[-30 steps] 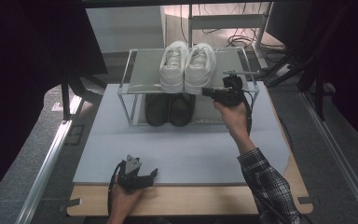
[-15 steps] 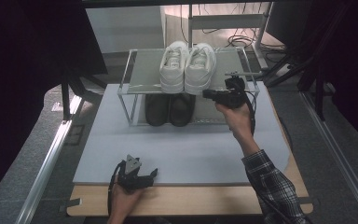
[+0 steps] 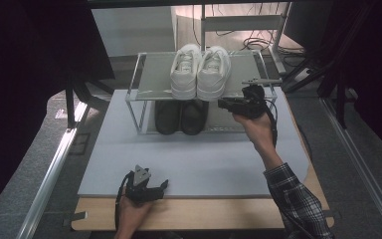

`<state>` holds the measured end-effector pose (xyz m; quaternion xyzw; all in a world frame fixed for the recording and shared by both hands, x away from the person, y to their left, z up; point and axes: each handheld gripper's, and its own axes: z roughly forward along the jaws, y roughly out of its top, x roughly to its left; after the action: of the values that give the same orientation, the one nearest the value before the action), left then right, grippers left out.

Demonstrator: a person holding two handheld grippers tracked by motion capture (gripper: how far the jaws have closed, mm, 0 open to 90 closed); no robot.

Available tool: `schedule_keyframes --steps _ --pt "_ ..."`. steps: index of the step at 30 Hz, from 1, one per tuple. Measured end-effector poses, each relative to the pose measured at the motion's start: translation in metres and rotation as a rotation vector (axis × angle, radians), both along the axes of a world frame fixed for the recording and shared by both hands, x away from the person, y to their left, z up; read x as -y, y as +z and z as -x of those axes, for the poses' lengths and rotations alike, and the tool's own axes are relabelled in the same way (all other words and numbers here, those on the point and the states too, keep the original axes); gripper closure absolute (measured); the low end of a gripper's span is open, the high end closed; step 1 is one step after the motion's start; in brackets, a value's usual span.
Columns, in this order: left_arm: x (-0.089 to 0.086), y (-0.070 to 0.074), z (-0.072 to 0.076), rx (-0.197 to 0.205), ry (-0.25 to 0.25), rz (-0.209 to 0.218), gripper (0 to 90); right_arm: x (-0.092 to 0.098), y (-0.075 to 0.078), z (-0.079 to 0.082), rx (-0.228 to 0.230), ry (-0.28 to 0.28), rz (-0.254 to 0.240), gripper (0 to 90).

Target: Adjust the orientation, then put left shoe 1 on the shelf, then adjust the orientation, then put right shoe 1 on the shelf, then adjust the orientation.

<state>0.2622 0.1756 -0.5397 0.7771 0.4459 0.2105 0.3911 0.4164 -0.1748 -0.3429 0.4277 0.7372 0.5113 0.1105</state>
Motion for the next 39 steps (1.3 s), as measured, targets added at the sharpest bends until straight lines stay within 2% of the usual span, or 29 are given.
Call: schedule_keyframes --steps 5,11,16,19,21,23,24,26,27,34,39 --pt "0.000 0.000 0.000 0.000 0.000 0.000 13.4 0.003 -0.002 0.005 0.006 0.007 0.004 63.0" --pt "0.000 0.000 0.000 0.000 0.000 0.000 13.3 0.008 -0.003 0.011 0.016 0.011 0.011 62.3" --pt "0.000 0.000 0.000 -0.001 0.000 -0.001 13.4 0.012 -0.004 0.019 0.029 0.023 0.033 58.5" --pt "0.000 0.000 0.000 -0.001 0.001 0.000 13.3 0.015 -0.005 0.024 0.038 0.032 0.060 54.7" --pt "0.000 0.000 0.000 0.000 0.001 -0.001 13.4 0.018 -0.005 0.030 0.063 0.032 0.087 49.2" --pt "0.000 0.000 0.000 0.000 0.001 -0.001 13.4 0.019 -0.005 0.032 0.063 0.029 0.088 47.8" --pt "0.000 0.000 0.000 -0.001 0.001 0.000 13.4 0.022 -0.005 0.036 0.080 0.033 0.113 42.9" --pt "0.000 0.000 0.000 0.000 0.001 -0.001 13.4 0.023 -0.005 0.038 0.086 0.032 0.123 41.5" --pt "0.000 0.000 0.000 -0.001 0.000 -0.001 13.4 0.026 -0.006 0.043 0.103 0.031 0.151 37.5" --pt "0.000 0.000 0.000 0.000 0.001 -0.002 13.5 0.034 -0.011 0.052 0.126 0.038 0.205 30.2" --pt "0.000 0.000 0.000 0.000 0.001 -0.001 13.5 0.044 -0.020 0.061 0.136 0.034 0.252 25.3"
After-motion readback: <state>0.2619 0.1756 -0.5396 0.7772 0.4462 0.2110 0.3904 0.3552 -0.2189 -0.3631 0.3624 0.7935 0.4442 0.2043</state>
